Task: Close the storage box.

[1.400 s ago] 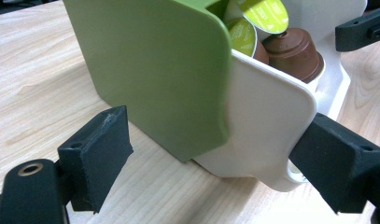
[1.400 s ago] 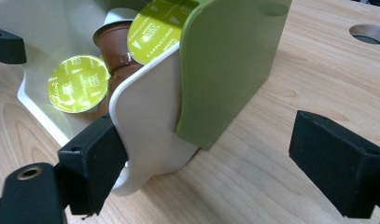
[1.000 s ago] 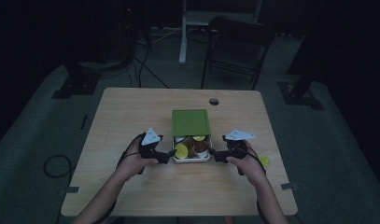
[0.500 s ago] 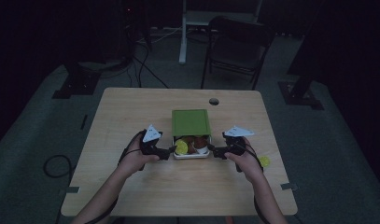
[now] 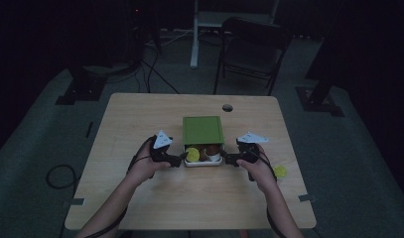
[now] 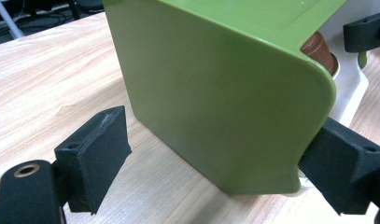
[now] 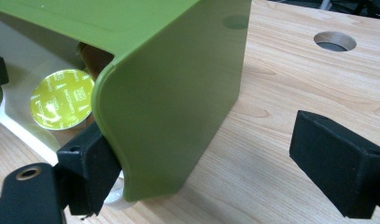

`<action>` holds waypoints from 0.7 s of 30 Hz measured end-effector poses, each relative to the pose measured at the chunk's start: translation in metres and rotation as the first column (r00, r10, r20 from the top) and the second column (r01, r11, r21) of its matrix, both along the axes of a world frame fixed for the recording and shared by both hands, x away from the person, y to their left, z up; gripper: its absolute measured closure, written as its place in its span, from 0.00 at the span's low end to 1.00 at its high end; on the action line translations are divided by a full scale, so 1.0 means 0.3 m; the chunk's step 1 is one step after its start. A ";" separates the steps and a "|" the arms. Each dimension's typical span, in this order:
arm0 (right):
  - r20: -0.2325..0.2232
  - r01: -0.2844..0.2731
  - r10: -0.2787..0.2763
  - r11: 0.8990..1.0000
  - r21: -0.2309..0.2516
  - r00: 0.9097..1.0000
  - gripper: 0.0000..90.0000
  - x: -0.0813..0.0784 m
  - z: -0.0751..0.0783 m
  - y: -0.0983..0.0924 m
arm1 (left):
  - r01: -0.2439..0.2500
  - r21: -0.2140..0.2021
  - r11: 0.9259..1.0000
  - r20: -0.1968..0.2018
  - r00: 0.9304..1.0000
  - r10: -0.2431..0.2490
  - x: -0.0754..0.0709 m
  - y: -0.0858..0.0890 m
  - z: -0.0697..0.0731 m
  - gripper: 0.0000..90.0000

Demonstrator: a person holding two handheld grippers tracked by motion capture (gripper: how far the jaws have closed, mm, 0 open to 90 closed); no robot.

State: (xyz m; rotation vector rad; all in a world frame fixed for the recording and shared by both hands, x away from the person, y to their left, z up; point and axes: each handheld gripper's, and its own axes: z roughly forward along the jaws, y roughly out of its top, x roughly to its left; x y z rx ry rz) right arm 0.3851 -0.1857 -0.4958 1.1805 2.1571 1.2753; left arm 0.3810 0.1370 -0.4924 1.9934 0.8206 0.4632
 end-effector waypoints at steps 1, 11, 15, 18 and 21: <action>-0.001 0.003 -0.003 1.000 0.003 1.000 0.13 0.000 -0.001 0.001 | 0.000 0.001 1.000 0.000 1.000 0.000 -0.001 0.000 0.000 0.15; 0.028 -0.011 0.010 1.000 0.020 1.000 0.14 -0.018 0.014 0.010 | 0.040 -0.060 0.997 -0.026 0.999 -0.042 -0.028 -0.008 0.017 0.16; 0.034 -0.021 0.021 1.000 0.007 0.999 0.14 -0.032 0.014 0.008 | 0.048 -0.059 0.997 -0.020 0.999 -0.049 -0.045 -0.009 0.028 0.16; 0.037 -0.012 0.011 1.000 0.006 0.999 0.14 -0.042 0.014 -0.004 | 0.047 -0.057 0.997 -0.013 0.999 -0.048 -0.053 -0.001 0.034 0.16; 0.041 -0.002 0.002 1.000 -0.002 0.999 0.14 -0.051 0.015 -0.015 | 0.044 -0.056 0.998 -0.012 0.999 -0.044 -0.061 0.008 0.037 0.16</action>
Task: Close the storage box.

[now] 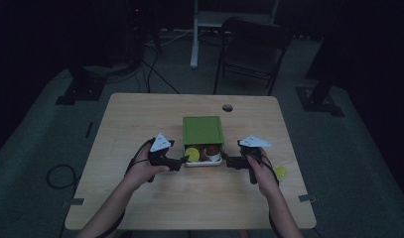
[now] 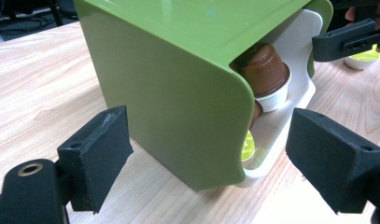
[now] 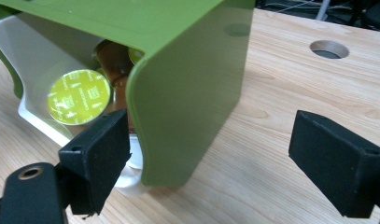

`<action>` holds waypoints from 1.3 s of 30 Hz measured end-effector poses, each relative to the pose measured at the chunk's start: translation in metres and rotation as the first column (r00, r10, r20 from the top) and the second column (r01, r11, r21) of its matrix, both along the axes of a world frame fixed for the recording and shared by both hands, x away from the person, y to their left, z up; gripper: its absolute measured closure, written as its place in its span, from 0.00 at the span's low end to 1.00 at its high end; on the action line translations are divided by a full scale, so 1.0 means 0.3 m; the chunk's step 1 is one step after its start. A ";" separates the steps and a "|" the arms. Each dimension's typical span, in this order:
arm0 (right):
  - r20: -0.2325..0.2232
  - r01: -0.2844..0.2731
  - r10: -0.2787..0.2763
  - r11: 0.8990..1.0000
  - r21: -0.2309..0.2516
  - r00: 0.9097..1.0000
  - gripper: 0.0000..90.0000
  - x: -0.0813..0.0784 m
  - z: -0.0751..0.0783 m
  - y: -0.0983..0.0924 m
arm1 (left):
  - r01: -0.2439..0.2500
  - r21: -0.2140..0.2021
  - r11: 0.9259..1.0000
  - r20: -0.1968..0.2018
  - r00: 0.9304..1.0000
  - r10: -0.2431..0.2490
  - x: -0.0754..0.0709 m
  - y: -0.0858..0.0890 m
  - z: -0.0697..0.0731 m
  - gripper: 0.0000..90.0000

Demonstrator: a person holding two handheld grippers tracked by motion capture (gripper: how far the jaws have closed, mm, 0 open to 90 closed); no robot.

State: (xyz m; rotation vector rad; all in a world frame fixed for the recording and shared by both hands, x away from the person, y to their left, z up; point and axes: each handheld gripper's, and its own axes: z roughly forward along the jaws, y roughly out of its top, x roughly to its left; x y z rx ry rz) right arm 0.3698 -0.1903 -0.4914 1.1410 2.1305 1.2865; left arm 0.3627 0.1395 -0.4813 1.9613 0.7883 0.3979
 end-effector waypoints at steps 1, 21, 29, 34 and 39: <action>0.000 0.003 -0.003 1.000 -0.004 1.000 0.14 -0.003 0.001 -0.004 | -0.002 -0.001 1.000 -0.001 1.000 0.002 -0.002 0.002 0.001 0.16; -0.006 0.031 -0.031 0.999 -0.020 0.999 0.14 -0.041 -0.014 -0.041 | -0.045 0.007 0.999 -0.021 0.999 0.046 -0.033 0.065 0.000 0.16; -0.013 0.045 -0.045 0.999 -0.022 0.999 0.14 -0.063 -0.025 -0.066 | -0.067 0.013 0.998 -0.028 0.997 0.067 -0.054 0.097 -0.015 0.16; -0.022 0.050 -0.051 0.998 -0.028 0.998 0.14 -0.080 -0.043 -0.083 | -0.091 0.014 0.996 -0.031 0.995 0.091 -0.064 0.125 -0.025 0.16; -0.034 0.063 -0.064 0.998 -0.031 0.997 0.14 -0.096 -0.062 -0.099 | -0.108 0.012 0.994 -0.037 0.993 0.109 -0.076 0.153 -0.037 0.16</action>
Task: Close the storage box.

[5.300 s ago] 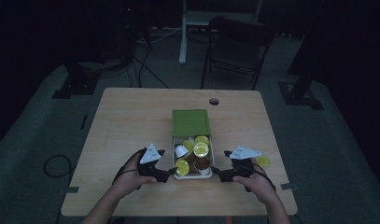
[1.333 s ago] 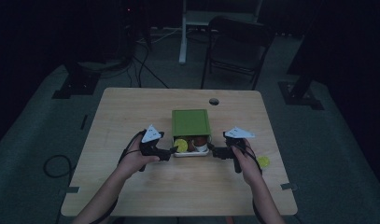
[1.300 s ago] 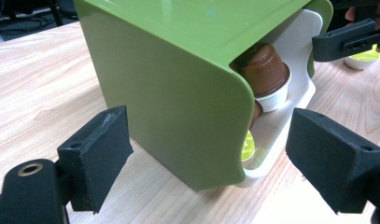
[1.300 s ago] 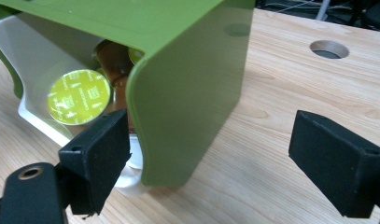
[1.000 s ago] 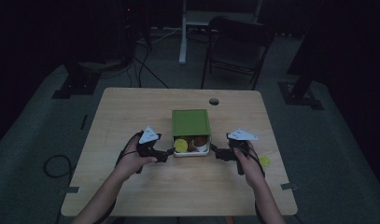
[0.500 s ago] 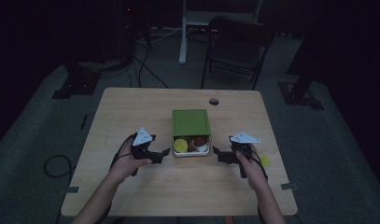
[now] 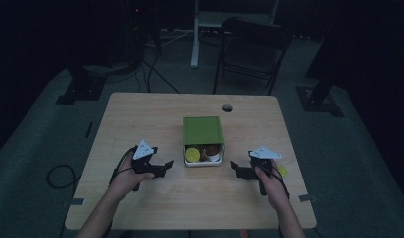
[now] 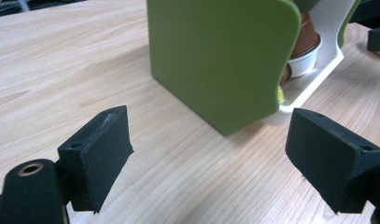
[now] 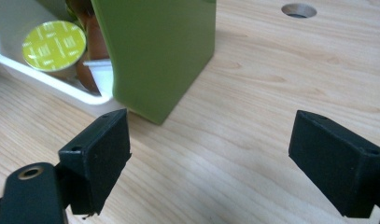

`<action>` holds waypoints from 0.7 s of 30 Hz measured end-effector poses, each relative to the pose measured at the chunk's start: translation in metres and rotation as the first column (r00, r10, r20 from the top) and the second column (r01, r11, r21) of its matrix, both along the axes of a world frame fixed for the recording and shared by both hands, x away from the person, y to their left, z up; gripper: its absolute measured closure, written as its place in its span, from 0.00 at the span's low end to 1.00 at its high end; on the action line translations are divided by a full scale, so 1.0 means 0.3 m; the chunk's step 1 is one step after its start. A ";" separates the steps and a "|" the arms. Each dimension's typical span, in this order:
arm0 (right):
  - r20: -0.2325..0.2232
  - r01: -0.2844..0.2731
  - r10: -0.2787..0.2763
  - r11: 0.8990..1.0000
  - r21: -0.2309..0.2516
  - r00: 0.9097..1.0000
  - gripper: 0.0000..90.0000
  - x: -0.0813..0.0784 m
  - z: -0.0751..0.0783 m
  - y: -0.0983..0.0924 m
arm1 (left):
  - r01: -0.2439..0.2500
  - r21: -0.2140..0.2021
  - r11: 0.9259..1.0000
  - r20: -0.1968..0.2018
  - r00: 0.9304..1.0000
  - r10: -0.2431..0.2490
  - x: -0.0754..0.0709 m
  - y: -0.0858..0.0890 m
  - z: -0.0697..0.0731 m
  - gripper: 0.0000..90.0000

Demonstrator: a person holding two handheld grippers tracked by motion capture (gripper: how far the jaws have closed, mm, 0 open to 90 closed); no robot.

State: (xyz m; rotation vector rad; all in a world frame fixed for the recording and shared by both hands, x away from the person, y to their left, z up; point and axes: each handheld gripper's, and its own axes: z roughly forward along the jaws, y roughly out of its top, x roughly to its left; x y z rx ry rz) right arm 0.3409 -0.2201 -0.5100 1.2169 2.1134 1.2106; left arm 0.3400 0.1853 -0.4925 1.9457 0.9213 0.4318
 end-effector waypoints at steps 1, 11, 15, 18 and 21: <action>-0.002 0.001 -0.001 1.000 -0.001 1.000 0.14 -0.003 -0.003 -0.003 | -0.005 0.001 1.000 -0.002 1.000 0.005 -0.003 0.007 -0.005 0.16; -0.015 0.025 -0.026 0.999 -0.024 1.000 0.14 -0.044 -0.037 -0.040 | -0.060 0.009 0.998 -0.024 0.998 0.060 -0.026 0.074 -0.044 0.16; -0.023 0.038 -0.038 0.999 -0.032 0.999 0.14 -0.064 -0.047 -0.058 | -0.076 0.005 0.997 -0.031 0.997 0.076 -0.035 0.096 -0.054 0.16; -0.028 0.053 -0.054 0.998 -0.029 0.998 0.14 -0.076 -0.057 -0.072 | -0.085 0.008 0.996 -0.038 0.996 0.086 -0.041 0.109 -0.061 0.16; -0.033 0.059 -0.060 0.998 -0.035 0.998 0.14 -0.087 -0.066 -0.083 | -0.096 0.011 0.995 -0.038 0.995 0.096 -0.046 0.121 -0.066 0.16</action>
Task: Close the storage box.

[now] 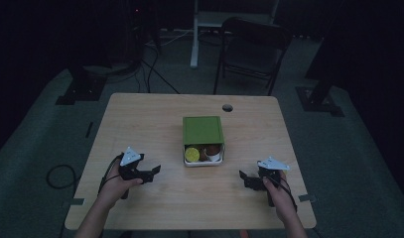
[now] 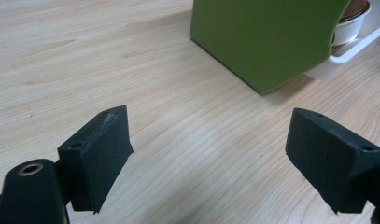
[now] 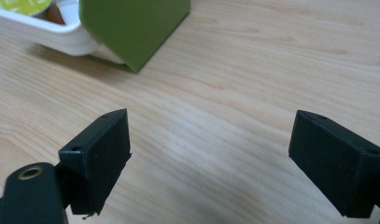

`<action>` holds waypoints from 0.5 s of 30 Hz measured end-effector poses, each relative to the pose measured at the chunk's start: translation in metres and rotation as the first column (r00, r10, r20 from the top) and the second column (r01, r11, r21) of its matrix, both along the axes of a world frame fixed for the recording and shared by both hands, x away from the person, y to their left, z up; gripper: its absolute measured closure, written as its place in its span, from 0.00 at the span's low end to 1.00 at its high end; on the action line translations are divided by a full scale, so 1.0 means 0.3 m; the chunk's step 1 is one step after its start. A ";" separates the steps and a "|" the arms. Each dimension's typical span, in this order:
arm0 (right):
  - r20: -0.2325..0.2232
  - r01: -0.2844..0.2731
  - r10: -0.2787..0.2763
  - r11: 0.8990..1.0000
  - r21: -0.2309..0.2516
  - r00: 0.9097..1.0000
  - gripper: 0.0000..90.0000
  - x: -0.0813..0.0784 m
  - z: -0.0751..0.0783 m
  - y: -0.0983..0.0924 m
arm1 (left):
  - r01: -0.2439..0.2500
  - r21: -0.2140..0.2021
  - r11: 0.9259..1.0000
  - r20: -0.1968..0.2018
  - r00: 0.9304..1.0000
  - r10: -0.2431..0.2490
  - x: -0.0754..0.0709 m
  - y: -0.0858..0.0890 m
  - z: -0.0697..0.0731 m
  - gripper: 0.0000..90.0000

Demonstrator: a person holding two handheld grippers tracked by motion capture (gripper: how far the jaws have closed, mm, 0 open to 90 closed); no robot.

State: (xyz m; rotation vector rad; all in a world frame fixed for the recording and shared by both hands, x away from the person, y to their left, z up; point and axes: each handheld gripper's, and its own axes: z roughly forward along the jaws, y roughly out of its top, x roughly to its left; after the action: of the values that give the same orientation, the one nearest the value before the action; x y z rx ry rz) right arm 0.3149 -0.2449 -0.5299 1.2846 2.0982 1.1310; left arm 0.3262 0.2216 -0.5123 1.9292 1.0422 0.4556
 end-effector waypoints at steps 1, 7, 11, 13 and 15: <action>-0.002 0.001 -0.001 1.000 -0.003 1.000 0.14 -0.003 -0.003 -0.003 | -0.004 0.000 1.000 -0.003 1.000 0.004 -0.003 0.006 -0.001 0.16; -0.008 0.008 -0.008 1.000 -0.025 1.000 0.14 -0.027 -0.010 -0.019 | -0.029 0.002 1.000 -0.014 0.999 0.029 -0.015 0.038 -0.010 0.16; -0.011 0.015 -0.015 0.999 -0.039 1.000 0.14 -0.041 -0.012 -0.029 | -0.054 0.001 0.999 -0.022 0.998 0.054 -0.023 0.064 -0.015 0.16; -0.009 0.019 -0.019 0.999 -0.049 1.000 0.14 -0.048 -0.014 -0.033 | -0.069 -0.001 0.998 -0.025 0.997 0.068 -0.028 0.077 -0.018 0.16; -0.012 0.023 -0.024 0.998 -0.061 1.000 0.14 -0.056 -0.019 -0.038 | -0.085 -0.003 0.996 -0.030 0.996 0.084 -0.033 0.089 -0.020 0.16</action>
State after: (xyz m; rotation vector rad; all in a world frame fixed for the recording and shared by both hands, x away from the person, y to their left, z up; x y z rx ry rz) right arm 0.2981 -0.2562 -0.5355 1.2878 2.1043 1.0443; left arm 0.3162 0.2483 -0.5182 1.8987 1.1465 0.4728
